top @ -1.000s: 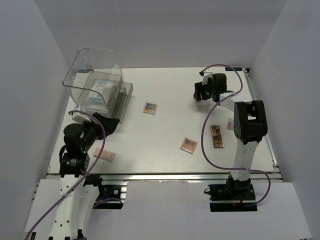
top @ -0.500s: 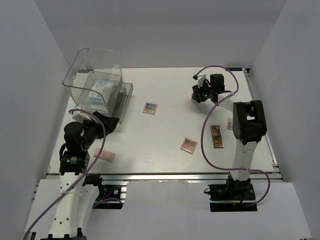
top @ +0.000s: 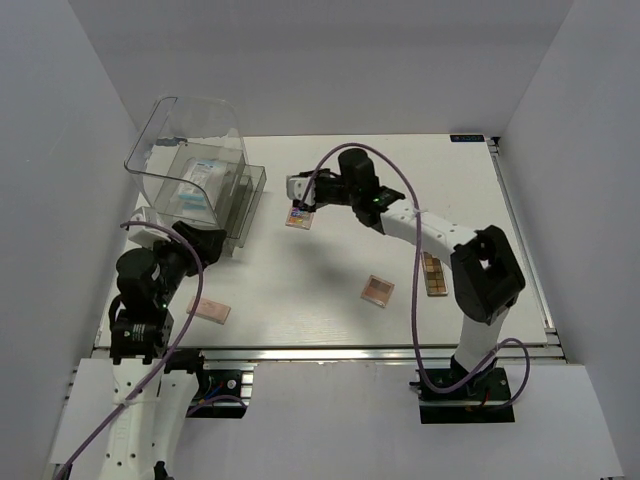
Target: Organize the makeup
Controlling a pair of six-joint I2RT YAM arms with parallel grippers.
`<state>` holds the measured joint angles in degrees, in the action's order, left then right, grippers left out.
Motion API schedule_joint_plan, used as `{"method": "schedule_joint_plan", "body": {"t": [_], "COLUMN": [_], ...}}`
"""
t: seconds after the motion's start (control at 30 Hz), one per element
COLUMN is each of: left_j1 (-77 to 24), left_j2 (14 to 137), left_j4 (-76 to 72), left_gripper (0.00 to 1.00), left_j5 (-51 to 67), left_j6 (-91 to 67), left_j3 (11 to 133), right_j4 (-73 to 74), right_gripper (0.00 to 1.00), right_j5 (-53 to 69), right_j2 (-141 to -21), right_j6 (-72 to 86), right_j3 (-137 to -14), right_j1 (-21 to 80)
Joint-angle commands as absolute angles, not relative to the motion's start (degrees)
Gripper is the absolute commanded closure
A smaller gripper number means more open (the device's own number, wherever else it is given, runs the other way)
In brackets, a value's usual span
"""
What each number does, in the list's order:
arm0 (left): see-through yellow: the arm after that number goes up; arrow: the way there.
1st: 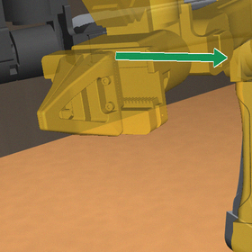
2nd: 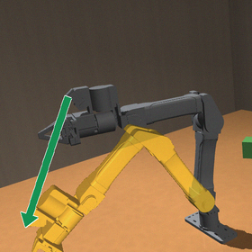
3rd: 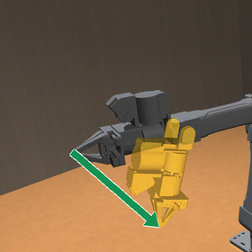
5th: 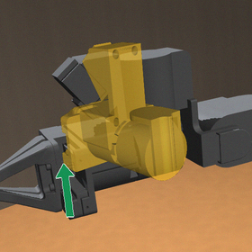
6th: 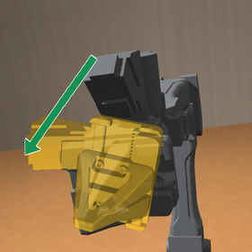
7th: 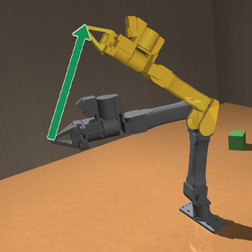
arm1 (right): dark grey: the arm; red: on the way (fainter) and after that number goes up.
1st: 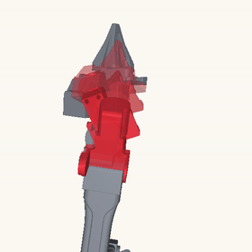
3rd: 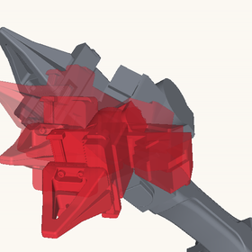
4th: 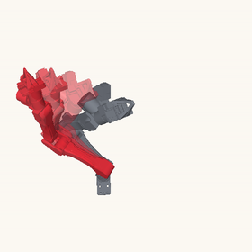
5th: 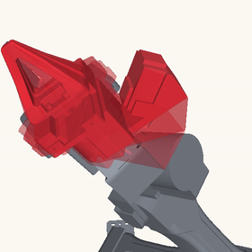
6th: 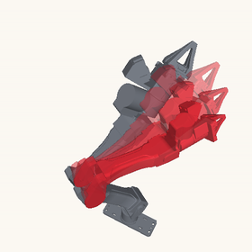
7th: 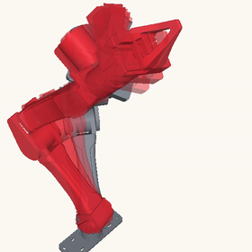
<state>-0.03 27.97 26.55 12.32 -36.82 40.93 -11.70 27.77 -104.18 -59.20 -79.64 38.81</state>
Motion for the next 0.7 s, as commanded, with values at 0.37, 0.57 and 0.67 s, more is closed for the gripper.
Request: {"method": "schedule_joint_plan", "body": {"t": [0.37, 0.57, 0.67], "left_j1": [-0.17, -0.18, -0.09], "left_j2": [21.19, 17.93, 16.70], "left_j4": [33.48, 35.59, 36.21], "left_gripper": [0.18, 0.18, 0.18], "left_j5": [6.59, 5.19, 4.92], "left_j6": [-36.12, -37.35, -37.88], "left_j3": [42.80, 41.92, 41.40], "right_j4": [-21.53, -22.24, -22.32], "right_gripper": [1.00, 1.00, 1.00], "right_j5": [18.55, 15.39, 14.59], "right_j2": [-124.09, -129.90, -132.18], "right_j6": [-73.47, -78.48, -81.20], "right_j3": [-101.86, -106.69, -108.28], "right_j1": [47.37, 49.04, 49.39]}}
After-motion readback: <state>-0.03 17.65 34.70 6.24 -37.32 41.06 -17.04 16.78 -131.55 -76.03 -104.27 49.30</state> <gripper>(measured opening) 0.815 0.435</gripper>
